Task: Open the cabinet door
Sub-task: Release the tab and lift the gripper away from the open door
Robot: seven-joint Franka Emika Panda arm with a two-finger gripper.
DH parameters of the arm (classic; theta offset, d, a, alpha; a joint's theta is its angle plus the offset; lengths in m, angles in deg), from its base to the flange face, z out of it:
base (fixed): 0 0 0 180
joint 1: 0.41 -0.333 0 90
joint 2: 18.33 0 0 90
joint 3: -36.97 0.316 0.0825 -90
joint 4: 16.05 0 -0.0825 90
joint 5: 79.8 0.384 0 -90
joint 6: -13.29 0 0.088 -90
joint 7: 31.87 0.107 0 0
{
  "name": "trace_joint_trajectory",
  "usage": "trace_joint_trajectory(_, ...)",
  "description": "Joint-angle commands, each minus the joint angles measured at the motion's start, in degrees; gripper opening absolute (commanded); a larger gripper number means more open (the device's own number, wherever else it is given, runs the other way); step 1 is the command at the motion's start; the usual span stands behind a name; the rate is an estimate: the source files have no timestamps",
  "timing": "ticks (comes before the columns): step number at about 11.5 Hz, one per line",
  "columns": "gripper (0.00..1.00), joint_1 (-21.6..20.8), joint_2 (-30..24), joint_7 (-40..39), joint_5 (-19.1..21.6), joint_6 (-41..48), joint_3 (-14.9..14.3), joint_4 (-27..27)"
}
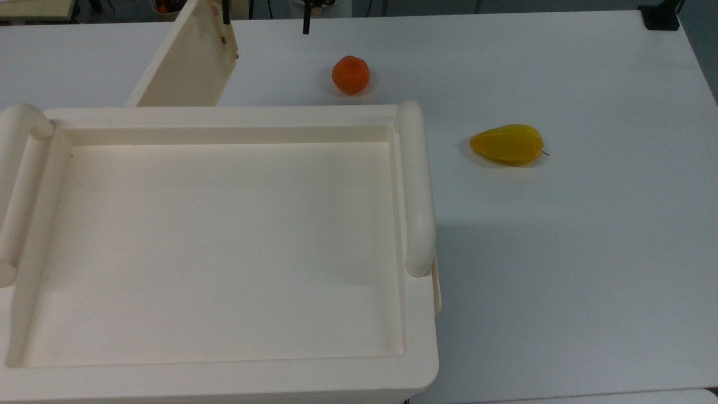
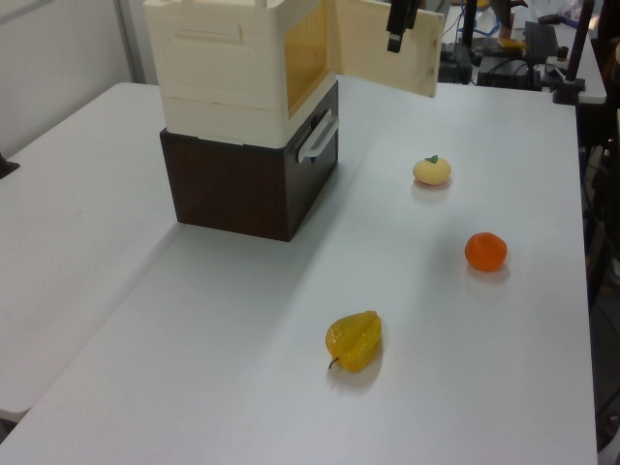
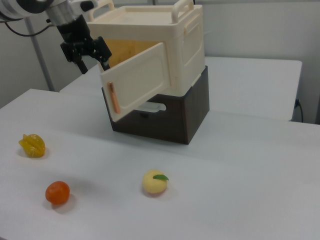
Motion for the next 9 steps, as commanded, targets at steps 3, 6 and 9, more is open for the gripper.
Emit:
trace_joint_trajectory(3,1.00,0.7,-0.8,-1.2,5.3,2.5,-0.2,1.4)
trace_joint_trajectory(6,1.00,2.2,-2.1,-1.1,7.2,2.9,-0.1,6.3)
trace_joint_trajectory(9,1.00,3.4,-5.4,-1.2,7.1,2.0,-0.1,13.1)
